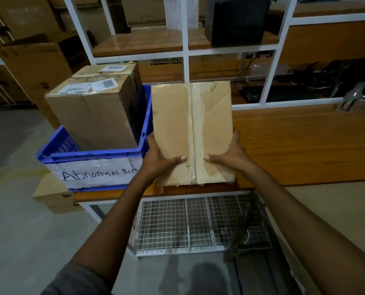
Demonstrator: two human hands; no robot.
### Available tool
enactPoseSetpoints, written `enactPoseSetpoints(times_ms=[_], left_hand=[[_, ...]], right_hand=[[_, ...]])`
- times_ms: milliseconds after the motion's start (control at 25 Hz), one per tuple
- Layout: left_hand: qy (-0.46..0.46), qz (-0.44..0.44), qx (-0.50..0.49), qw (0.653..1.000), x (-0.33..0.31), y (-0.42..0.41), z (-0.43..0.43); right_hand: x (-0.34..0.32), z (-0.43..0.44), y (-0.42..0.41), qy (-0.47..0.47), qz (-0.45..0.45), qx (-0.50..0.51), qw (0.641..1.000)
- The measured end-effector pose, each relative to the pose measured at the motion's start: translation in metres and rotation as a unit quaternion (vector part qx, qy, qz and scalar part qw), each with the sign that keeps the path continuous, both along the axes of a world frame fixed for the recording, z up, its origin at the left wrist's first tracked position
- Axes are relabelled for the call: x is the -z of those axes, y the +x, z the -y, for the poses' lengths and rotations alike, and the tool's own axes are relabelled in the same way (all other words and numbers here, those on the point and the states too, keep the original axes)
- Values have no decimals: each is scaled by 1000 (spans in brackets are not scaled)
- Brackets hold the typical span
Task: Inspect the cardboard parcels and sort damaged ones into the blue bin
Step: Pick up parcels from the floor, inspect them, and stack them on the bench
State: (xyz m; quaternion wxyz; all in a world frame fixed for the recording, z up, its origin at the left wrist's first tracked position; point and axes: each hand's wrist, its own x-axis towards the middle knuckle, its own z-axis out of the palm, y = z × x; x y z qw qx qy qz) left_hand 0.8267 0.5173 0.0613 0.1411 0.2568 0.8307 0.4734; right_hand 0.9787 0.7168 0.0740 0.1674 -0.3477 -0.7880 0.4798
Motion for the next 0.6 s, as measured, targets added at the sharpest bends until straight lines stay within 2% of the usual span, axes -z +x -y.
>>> enactPoseSetpoints(times_ms=[80,200,440,600], left_hand=[[-15,16,20,1000,8,6,14],[-9,-16,-13,1000,5,27,25],[99,-56,22,993,-47,42,39],[124,-112,25,986,-85,47,37]], right_hand=[[9,3,11,-4,27,-3,1000],[13,17,26,24,25,30,999],[-40,27,57,57,-102,10,993],[-79,32,54,71,-143,42,986]])
